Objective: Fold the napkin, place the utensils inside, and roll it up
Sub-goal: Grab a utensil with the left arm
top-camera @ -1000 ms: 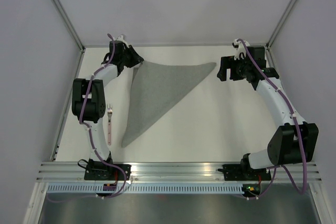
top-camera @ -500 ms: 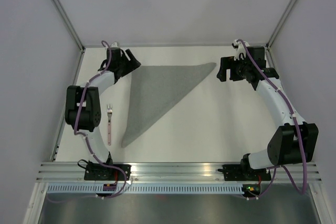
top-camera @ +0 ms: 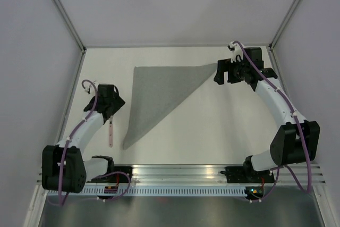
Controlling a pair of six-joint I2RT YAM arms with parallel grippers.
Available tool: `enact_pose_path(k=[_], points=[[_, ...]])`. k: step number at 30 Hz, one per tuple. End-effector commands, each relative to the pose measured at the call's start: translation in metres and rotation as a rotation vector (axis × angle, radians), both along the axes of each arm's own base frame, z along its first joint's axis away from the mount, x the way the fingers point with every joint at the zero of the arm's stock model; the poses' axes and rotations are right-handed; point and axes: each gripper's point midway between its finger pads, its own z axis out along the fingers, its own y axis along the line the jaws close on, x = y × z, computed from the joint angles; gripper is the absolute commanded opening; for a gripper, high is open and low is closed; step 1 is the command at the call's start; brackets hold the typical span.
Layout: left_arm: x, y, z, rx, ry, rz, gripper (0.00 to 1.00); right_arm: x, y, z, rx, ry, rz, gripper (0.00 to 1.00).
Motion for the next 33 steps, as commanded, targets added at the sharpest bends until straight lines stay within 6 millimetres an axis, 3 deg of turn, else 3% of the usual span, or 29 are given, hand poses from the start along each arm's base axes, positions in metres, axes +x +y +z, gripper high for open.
enact_pose_path(k=[1, 5, 9, 17, 24, 33], points=[[-0.041, 0.015, -0.004, 0.018, 0.067, 0.116, 0.72, 0.004, 0.005, 0.005, 0.024, -0.002, 0.005, 0.94], [-0.075, 0.026, -0.018, 0.037, 0.133, 0.193, 0.72, 0.004, 0.007, 0.001, 0.028, 0.012, 0.011, 0.94], [-0.087, 0.028, -0.029, 0.043, 0.199, 0.222, 0.72, 0.004, 0.007, -0.004, 0.028, 0.026, 0.008, 0.94], [-0.090, 0.034, -0.041, 0.079, 0.274, 0.253, 0.70, 0.004, 0.007, -0.004, 0.021, 0.023, 0.008, 0.93], [-0.092, 0.039, -0.052, 0.106, 0.347, 0.241, 0.54, 0.003, 0.005, -0.003, 0.017, 0.020, 0.006, 0.93], [-0.078, 0.036, -0.064, 0.118, 0.433, 0.196, 0.43, 0.001, 0.003, 0.008, 0.013, -0.014, -0.002, 0.93]])
